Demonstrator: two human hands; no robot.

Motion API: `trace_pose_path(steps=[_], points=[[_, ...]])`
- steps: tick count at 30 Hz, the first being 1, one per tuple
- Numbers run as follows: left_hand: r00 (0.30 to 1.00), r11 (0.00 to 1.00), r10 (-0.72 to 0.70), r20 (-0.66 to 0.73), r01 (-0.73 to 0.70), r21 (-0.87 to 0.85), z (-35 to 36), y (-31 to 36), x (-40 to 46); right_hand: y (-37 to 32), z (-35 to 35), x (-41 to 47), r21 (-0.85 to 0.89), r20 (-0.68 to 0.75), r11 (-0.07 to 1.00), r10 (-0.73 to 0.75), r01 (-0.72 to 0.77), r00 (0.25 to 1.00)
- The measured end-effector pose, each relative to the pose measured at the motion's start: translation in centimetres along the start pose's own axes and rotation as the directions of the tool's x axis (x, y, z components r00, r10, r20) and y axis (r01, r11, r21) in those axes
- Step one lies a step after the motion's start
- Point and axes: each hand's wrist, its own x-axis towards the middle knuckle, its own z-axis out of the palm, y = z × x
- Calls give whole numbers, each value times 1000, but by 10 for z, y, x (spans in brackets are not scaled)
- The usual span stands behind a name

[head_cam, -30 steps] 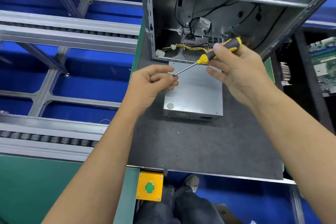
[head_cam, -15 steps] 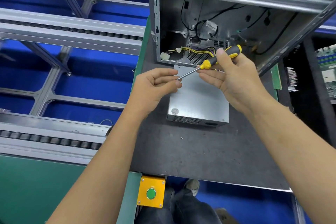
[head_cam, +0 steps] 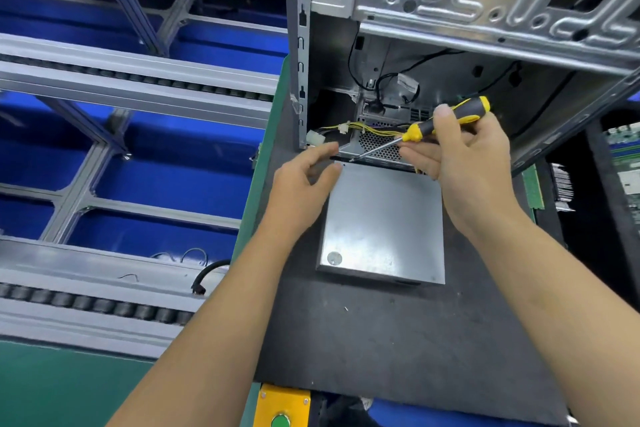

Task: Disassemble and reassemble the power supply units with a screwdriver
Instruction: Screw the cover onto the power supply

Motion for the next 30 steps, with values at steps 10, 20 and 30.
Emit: trace_pose_path(steps=[10, 20, 30], points=[[996, 995, 65, 52, -69, 69, 5, -2, 9, 4, 4, 3, -40, -1, 999, -1, 1, 1000], [996, 994, 76, 49, -80, 81, 4, -5, 9, 6, 9, 4, -94, 23, 995, -20, 22, 1000], [992, 981, 112, 57, -119, 150, 8, -3, 7, -3, 18, -1, -250, 118, 950, -165, 190, 979]])
